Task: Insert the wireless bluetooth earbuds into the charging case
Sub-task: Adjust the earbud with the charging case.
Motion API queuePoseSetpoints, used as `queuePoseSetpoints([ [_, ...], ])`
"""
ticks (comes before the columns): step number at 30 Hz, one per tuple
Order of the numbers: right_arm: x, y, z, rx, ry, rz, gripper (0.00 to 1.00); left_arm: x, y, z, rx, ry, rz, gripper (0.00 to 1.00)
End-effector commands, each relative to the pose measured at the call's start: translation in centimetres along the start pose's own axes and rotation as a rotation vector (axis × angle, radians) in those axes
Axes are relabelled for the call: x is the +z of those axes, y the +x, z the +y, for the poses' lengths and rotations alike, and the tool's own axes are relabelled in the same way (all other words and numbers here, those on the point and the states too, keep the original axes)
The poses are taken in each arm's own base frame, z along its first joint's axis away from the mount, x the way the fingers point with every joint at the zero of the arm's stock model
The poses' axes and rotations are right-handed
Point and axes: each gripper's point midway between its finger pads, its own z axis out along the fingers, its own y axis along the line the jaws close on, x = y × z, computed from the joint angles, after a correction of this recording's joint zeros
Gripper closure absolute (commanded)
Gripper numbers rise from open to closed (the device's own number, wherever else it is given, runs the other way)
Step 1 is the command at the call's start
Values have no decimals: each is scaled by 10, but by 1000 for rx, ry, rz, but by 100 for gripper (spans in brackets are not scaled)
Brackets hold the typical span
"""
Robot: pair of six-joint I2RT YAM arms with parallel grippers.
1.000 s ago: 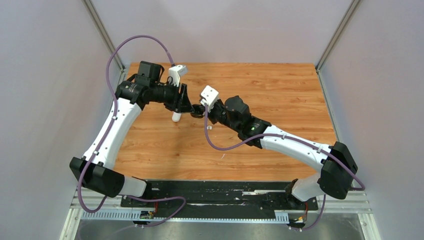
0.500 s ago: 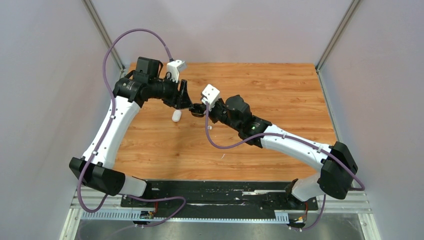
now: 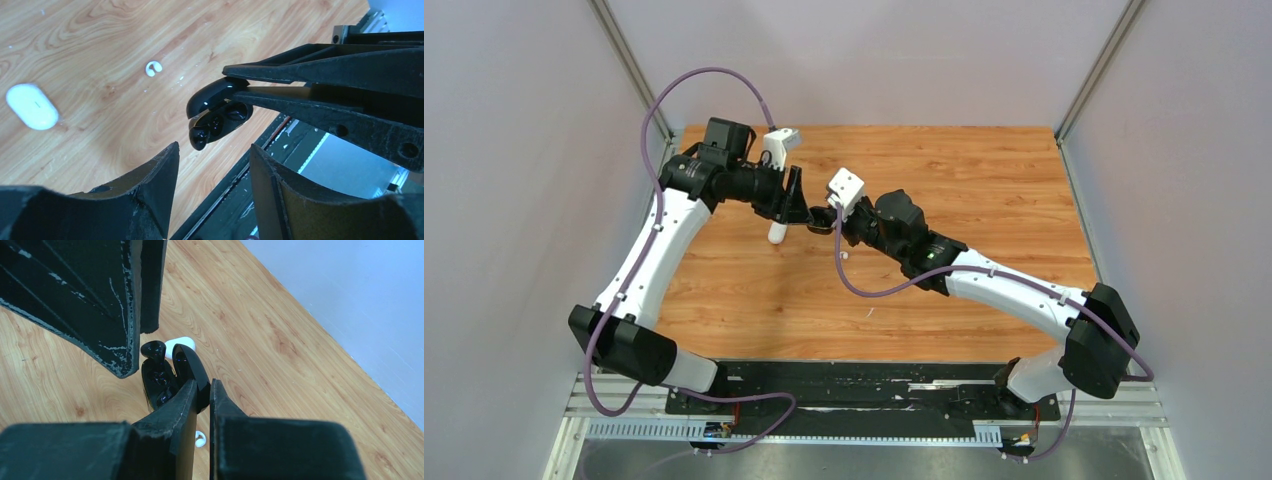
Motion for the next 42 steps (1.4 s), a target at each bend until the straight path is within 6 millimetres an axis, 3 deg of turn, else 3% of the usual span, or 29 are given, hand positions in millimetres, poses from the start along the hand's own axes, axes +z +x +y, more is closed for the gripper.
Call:
queuePoseSetpoints([
  [1, 3, -28, -7, 24, 14, -76, 100, 0, -4, -16, -6, 92, -8, 39],
  [17, 5, -30, -10, 41, 18, -81, 100, 8, 2, -22, -67, 151, 22, 39],
  [27, 1, -32, -10, 50, 17, -85, 100, 6, 4, 13, -9, -55, 25, 37],
  [42, 4, -34, -5, 54, -15, -90, 100, 13, 4, -19, -69, 153, 30, 38],
])
